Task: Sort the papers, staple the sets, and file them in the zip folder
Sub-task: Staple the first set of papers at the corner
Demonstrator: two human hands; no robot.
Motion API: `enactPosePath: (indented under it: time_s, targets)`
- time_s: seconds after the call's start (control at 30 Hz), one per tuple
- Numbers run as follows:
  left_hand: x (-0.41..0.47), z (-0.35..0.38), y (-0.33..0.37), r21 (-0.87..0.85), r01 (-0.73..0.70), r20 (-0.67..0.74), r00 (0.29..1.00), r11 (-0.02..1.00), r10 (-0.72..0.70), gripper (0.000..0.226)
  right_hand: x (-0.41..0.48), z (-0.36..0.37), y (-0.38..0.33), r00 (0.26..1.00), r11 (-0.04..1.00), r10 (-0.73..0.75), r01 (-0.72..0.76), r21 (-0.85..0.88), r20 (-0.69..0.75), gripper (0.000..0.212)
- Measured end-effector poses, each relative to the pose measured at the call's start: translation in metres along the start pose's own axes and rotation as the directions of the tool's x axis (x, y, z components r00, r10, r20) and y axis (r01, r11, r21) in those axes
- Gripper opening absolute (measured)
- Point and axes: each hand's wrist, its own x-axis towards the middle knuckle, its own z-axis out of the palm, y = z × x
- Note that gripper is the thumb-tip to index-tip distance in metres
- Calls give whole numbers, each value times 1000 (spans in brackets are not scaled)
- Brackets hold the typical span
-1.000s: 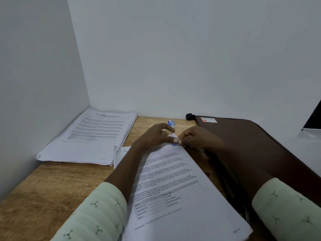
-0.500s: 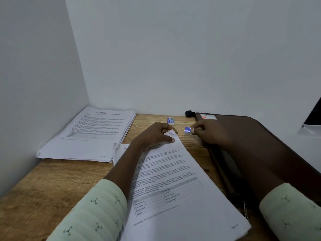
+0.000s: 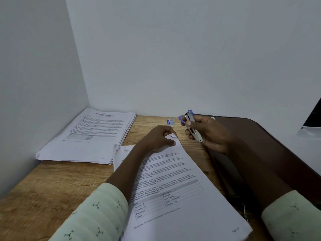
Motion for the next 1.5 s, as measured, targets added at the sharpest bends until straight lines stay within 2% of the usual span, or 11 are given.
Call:
enactPosePath:
  time_s: [0.1, 0.27, 0.63, 0.73, 0.87, 0.97, 1.07, 1.27, 1.4, 1.5]
  targets:
    - [0, 0, -1, 14, -6, -1, 1000, 1000, 6, 13, 0, 4, 4, 1000, 996, -25, 23, -92, -16, 26]
    - [0, 1, -1, 19, 2, -19, 1000, 1000, -2, 12, -2, 8, 5, 998, 999, -43, 42, -23, -46, 20]
    - [-1, 1, 1, 29, 9, -4, 1000, 1000, -9, 10, -2, 8, 9, 998, 996, -67, 66, -67, -12, 19]
    - [-1, 2, -1, 13, 18, -17, 1000, 1000, -17, 12, -3, 8, 9, 997, 996, -80, 80, -27, 5, 23]
    - [0, 2, 0, 28, 10, -6, 1000, 1000, -10, 11, -3, 9, 7, 998, 992, -54, 49, 112, 38, 27]
    - [0, 2, 0, 25, 13, -7, 1000, 1000, -13, 9, -2, 11, 5, 998, 980, -46, 39, 195, 32, 21]
    - [1, 2, -1, 19, 11, -11, 1000, 1000, -10, 9, -3, 12, 5, 999, 971, -17, 5, 239, 49, 30]
    - [2, 2, -2, 20, 3, -5, 1000, 1000, -3, 10, -1, 12, 7, 1000, 988, -11, 9, 152, 11, 17]
    - [2, 1, -2, 13, -5, -7, 1000, 1000, 5, 11, 0, 14, 6, 1000, 995, 0, -3, 103, 23, 15]
    - [3, 1, -2, 5, -8, 2, 1000, 1000, 8, 12, -1, 15, 5, 1000, 992, -12, 9, 129, 24, 18]
